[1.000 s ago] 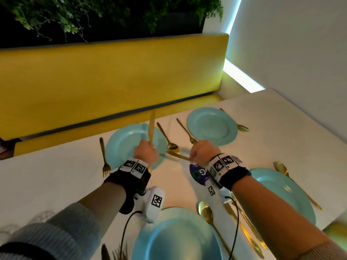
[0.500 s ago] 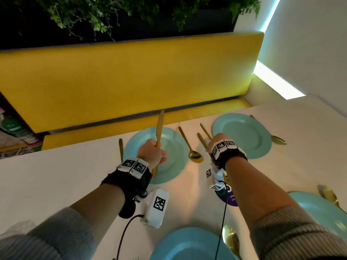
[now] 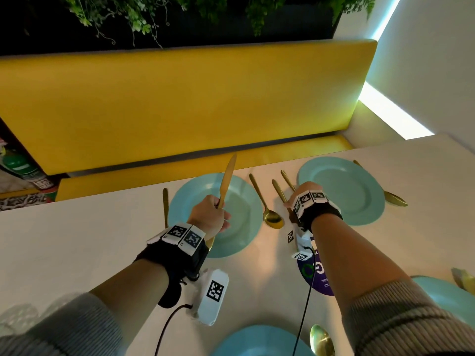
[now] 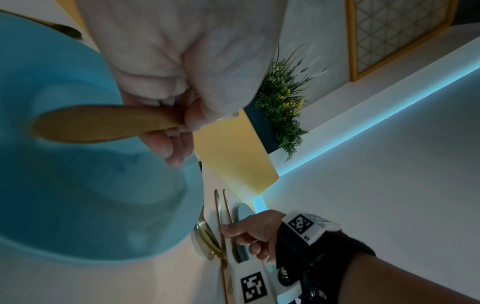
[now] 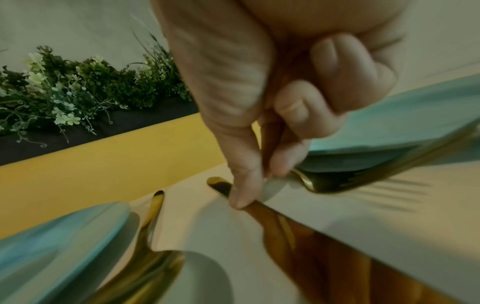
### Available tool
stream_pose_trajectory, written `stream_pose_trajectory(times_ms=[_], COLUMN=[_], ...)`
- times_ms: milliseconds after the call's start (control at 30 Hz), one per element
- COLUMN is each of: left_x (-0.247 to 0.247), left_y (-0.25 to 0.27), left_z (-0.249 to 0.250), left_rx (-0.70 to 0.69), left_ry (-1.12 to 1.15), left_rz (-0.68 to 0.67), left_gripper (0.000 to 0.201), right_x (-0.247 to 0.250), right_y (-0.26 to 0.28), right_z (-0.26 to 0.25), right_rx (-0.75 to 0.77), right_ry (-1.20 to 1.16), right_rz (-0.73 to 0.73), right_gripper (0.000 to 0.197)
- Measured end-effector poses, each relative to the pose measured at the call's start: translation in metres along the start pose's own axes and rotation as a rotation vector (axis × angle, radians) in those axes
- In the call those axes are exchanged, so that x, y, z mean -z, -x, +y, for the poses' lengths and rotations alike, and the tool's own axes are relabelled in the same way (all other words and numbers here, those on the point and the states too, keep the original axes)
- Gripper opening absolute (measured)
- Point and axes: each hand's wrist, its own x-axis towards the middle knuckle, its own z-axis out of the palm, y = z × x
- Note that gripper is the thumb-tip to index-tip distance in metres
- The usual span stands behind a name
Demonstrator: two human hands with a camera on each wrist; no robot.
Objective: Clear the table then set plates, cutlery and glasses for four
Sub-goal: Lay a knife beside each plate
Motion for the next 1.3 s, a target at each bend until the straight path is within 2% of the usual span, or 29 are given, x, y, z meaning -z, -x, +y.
stream_pose_trajectory(times_ms=[267, 500, 933, 1133, 1300], left_x=[0.001, 0.001, 0.003, 0.003, 0.007], left_y=[-0.008, -0.007, -0.003, 0.0, 0.007], left_z=[0.002, -0.002, -0.006, -0.009, -0.01], left_rx=[-0.002, -0.006, -0.01, 0.003, 0.014], left_ry=[0.018, 0.021, 0.012, 0.019, 0.014], left_rz=[0.0, -0.009, 0.001, 0.003, 0.008], left_gripper=[0.02, 0.015, 0.015, 0.016, 0.017], right_x=[0.001, 0.0, 0.002, 0.004, 0.026], right_y=[-0.018, -0.03, -0.032, -0.027, -0.011], right_z=[-0.004, -0.006, -0.005, -0.007, -0.024], right_rx=[-0.001, 0.016, -0.004, 0.029, 0.062], right_ry=[-0.015, -0.049, -0.082, -0.023, 0.064], right_rz=[0.038, 0.075, 0.056, 0.092, -0.007], right_gripper=[0.03, 0.034, 0.036, 0.038, 0.041])
